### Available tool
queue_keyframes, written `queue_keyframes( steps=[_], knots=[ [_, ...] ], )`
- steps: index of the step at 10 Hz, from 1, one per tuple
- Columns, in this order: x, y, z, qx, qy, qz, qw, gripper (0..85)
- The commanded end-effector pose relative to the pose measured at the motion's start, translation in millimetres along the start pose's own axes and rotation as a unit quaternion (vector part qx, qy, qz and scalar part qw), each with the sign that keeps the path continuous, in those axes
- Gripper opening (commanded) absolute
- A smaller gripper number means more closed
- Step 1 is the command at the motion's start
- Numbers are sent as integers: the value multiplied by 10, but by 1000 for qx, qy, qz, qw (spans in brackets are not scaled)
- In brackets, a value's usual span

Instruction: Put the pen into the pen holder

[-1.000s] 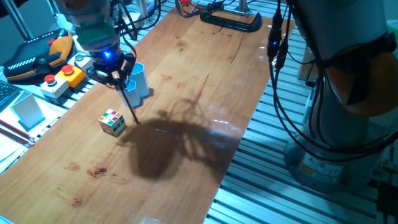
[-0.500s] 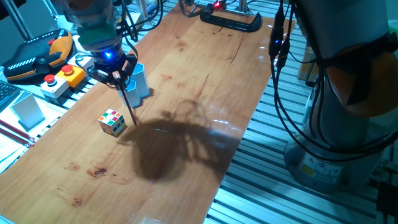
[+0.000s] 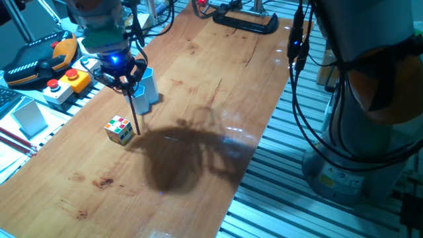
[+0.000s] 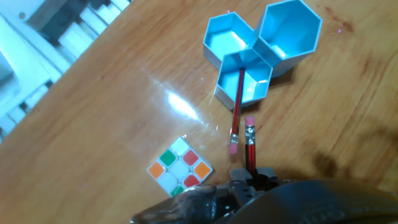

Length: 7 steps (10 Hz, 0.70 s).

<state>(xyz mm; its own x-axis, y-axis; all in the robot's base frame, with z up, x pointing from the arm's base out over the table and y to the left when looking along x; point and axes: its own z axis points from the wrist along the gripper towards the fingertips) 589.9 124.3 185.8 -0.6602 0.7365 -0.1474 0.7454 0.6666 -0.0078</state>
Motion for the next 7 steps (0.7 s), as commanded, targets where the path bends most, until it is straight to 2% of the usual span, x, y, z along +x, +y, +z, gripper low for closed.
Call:
queue_keyframes(
  steps=[1, 2, 3, 4, 5, 7],
  knots=[
    [3, 1, 2, 2, -8, 10, 1000, 7],
    [3, 1, 2, 6, -12, 10, 1000, 7],
    [-64, -59, -45, 0, 4, 11, 1000, 7],
    [-152, -148, -107, 0, 7, 6, 1000, 7],
    [-217, -259, -147, 1, 2, 3, 1000, 7],
    [-278, -389, -142, 4, -13, 22, 1000, 7]
  ],
)
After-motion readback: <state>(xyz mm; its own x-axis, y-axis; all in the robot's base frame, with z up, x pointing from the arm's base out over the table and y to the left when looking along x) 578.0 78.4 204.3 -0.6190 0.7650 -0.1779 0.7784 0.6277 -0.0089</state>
